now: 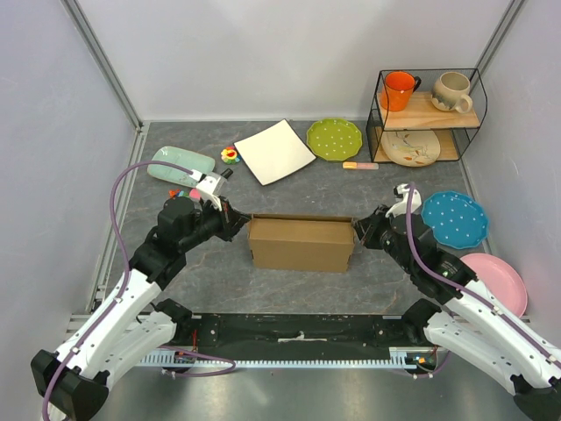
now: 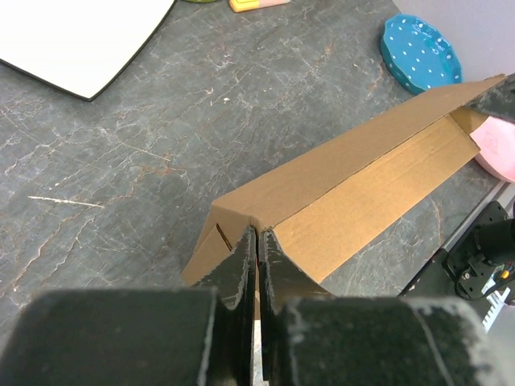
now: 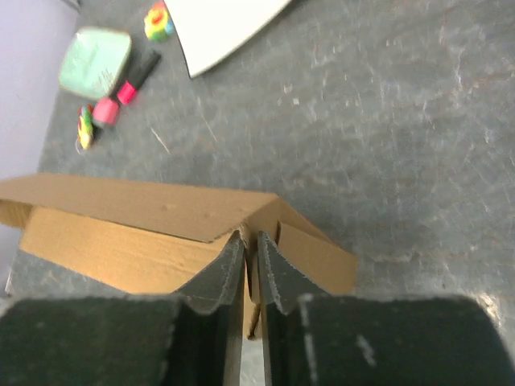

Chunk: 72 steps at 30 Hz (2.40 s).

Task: Fold the paper box

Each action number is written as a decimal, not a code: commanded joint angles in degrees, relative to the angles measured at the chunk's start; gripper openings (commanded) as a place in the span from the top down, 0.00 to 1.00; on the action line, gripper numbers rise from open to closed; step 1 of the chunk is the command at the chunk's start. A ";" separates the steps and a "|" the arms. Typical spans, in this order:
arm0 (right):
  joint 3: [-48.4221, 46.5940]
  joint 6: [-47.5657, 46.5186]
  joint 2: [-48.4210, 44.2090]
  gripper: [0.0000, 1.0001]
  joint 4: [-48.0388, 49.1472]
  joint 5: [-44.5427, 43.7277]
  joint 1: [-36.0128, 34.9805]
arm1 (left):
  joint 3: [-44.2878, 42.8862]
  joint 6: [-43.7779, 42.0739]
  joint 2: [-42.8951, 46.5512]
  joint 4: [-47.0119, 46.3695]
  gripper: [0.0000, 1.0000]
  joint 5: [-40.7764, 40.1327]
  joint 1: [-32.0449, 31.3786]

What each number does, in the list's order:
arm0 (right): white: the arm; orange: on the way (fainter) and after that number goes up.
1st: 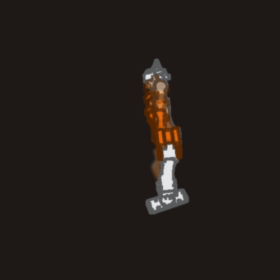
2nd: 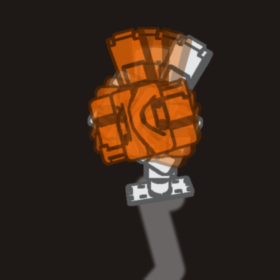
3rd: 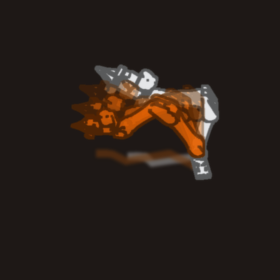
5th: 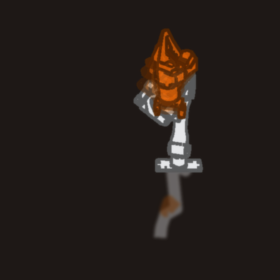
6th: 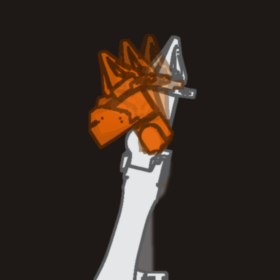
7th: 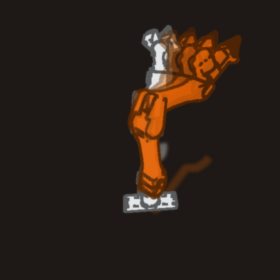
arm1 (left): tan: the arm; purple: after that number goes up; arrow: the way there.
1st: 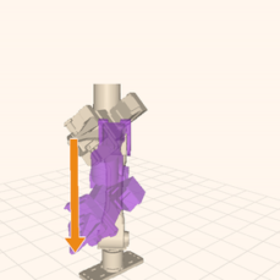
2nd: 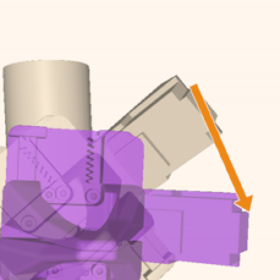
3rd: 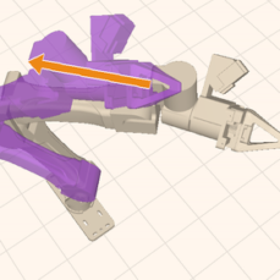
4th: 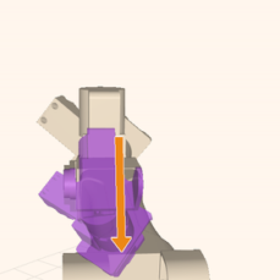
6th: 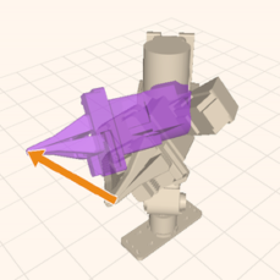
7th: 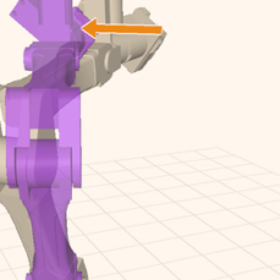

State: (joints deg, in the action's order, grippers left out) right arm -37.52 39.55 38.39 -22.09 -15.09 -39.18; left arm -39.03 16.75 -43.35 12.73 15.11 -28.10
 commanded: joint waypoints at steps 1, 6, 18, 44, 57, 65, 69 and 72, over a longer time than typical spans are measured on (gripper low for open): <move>0.70 -1.49 0.99 0.70 -12.28 3.58 -0.64 | 0.61 -3.22 0.81 -3.24 0.98 0.27 -0.03; -2.47 -4.21 0.28 0.54 -13.33 1.74 -0.72 | 3.69 -4.18 2.66 -3.41 0.98 -0.70 -0.03; -12.49 -12.30 4.32 0.50 -12.81 -1.52 -0.72 | 3.70 -3.39 2.66 -4.03 0.98 -0.44 -0.03; -3.02 -9.76 4.76 1.00 -7.62 2.79 -0.99 | 7.82 2.84 2.66 -9.74 0.98 1.23 -1.70; 5.35 -3.26 0.98 1.00 -6.30 5.69 -3.09 | 14.32 7.32 7.23 -11.06 0.98 0.44 -3.37; 4.30 -3.78 0.98 0.97 -7.09 5.60 -4.76 | 14.50 7.50 7.49 -10.97 0.98 0.09 -4.51; 4.38 -3.61 2.21 0.98 -7.53 4.11 -5.99 | 14.59 8.20 7.06 -11.06 0.98 -1.13 -5.82; 6.40 -2.55 2.65 0.99 -5.69 2.79 -7.58 | 15.73 9.08 6.88 -12.46 0.98 -2.89 -7.49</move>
State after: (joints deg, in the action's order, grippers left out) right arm -35.73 34.76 37.19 -18.41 -19.18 -43.05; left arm -25.85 22.02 -35.03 -2.70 8.91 -31.90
